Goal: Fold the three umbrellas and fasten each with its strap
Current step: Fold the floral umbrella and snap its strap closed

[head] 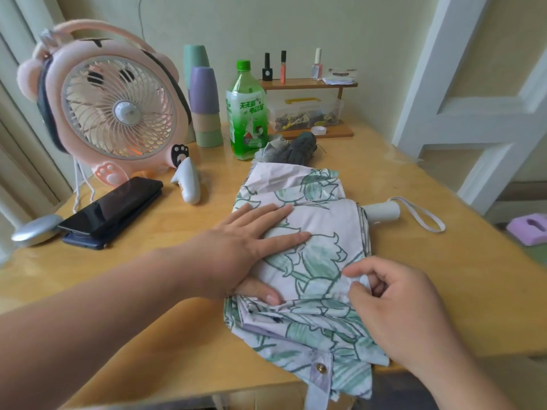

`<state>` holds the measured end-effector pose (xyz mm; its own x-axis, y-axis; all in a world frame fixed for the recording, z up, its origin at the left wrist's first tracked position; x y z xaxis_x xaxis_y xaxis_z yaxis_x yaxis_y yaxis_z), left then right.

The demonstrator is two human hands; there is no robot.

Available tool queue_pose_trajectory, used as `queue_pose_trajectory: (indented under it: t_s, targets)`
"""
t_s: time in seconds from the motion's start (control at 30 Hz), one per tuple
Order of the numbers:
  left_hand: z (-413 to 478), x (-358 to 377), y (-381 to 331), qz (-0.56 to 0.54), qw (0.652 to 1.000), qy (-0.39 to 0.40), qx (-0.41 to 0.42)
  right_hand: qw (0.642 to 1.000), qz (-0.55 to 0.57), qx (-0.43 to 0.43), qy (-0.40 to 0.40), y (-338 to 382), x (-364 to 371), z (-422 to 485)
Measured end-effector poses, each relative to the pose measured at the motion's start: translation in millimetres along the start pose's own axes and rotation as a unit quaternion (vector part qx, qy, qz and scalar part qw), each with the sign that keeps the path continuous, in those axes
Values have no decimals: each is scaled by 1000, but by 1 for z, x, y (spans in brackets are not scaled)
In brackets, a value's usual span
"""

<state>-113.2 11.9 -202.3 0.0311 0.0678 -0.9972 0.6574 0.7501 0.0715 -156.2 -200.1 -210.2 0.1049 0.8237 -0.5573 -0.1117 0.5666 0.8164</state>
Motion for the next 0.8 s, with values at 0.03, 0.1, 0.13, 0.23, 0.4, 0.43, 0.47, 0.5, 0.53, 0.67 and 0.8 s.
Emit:
queue_pose_trajectory:
  t_s: [0.03, 0.1, 0.13, 0.23, 0.4, 0.43, 0.47, 0.5, 0.53, 0.67, 0.8]
  targets:
    - [-1, 2, 0, -5, 1000, 3, -1, 1000, -18, 6, 11, -1, 1, 0]
    - [-1, 5, 0, -9, 1000, 23, -4, 994, -102, 0, 33, -2, -2, 1]
    - [0, 5, 0, -9, 999, 31, -6, 983, -182, -13, 30, 5, -8, 2]
    - [0, 5, 0, -18, 999, 39, -5, 934, -322, -132, -77, 61, -30, 3]
    - [-1, 8, -1, 22, 999, 21, 16, 916, -337, -200, 86, 93, 39, 32]
    - [-3, 10, -2, 27, 999, 21, 15, 905, -362, -192, 114, 80, 53, 37]
    - [-5, 10, -3, 27, 999, 22, 12, 895, -383, -182, 139, 65, 63, 40]
    - [-8, 11, -4, 19, 1000, 21, 8, 887, -397, -175, 159, 50, 68, 39]
    - [-11, 9, -6, 3, 1000, 16, 6, 880, -410, -172, 165, 38, 69, 35]
    - [-21, -3, -4, -155, 988, 3, -26, 877, -428, -196, 96, 26, 59, 13]
    - [6, -58, -5, -113, 970, -188, -104, 878, -422, -200, 106, 21, 60, -4]
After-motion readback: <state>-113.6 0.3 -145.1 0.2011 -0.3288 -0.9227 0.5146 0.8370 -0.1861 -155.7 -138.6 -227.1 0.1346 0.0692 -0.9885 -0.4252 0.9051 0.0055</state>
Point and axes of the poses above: each hand's wrist, its own z-axis towards the middle knuckle, its own x-axis out of the palm, y = z × x, the point moved 8 cm from there along z, towards the middle knuckle, and after that the axes turned 1 degree about -z, right-handed, at the moved point
